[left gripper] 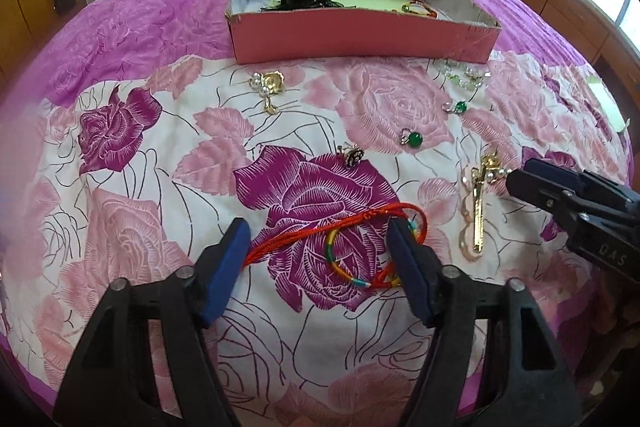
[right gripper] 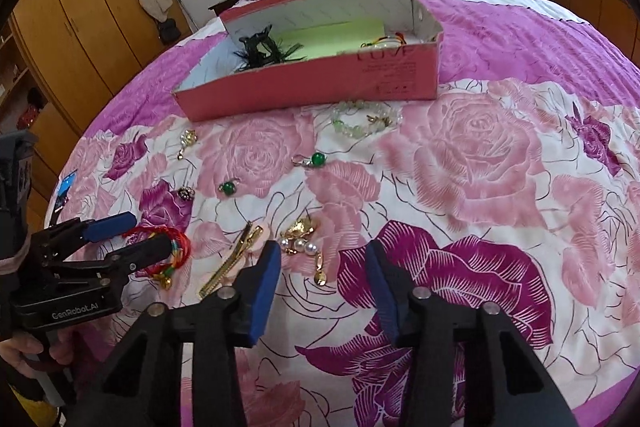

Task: Organize jewelry
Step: 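Grasp the red cord bracelet with left tool while right tool grasps the pearl earring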

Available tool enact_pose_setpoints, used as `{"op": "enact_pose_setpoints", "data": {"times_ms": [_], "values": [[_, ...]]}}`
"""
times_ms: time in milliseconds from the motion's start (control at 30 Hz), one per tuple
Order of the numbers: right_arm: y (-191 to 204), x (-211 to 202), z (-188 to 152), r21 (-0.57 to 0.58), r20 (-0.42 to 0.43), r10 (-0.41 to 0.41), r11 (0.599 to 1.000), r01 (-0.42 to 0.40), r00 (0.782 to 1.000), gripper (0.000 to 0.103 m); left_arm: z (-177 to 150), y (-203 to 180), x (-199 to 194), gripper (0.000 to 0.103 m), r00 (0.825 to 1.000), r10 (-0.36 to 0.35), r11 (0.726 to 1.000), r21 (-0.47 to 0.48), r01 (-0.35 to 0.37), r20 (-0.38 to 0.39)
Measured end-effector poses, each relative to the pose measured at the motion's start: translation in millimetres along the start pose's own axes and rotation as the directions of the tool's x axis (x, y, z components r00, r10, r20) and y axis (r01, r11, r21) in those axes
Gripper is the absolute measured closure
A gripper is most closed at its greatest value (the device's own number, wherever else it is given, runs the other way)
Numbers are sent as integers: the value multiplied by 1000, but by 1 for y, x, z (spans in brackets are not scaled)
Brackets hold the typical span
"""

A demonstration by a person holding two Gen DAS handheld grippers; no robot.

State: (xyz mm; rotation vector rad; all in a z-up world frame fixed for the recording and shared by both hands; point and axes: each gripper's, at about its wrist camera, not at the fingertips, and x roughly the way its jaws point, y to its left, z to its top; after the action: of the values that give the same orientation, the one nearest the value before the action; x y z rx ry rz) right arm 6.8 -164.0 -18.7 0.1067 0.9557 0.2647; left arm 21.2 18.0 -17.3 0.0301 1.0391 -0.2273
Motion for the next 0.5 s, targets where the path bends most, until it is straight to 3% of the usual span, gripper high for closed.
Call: {"op": "enact_pose_setpoints", "data": {"times_ms": [267, 400, 500], "values": [[-2, 11, -2, 5, -21, 1, 1000, -1, 1000, 65, -4, -4, 9, 63, 1000, 14, 999, 32, -14, -3], [-4, 15, -2, 12, -21, 4, 1000, -3, 1000, 71, -4, -7, 10, 82, 1000, 6, 999, 52, -6, 1], [-5, 16, -2, 16, -17, 1, 1000, 0, 1000, 82, -4, -9, 7, 98, 1000, 10, 998, 59, -10, 8]]}}
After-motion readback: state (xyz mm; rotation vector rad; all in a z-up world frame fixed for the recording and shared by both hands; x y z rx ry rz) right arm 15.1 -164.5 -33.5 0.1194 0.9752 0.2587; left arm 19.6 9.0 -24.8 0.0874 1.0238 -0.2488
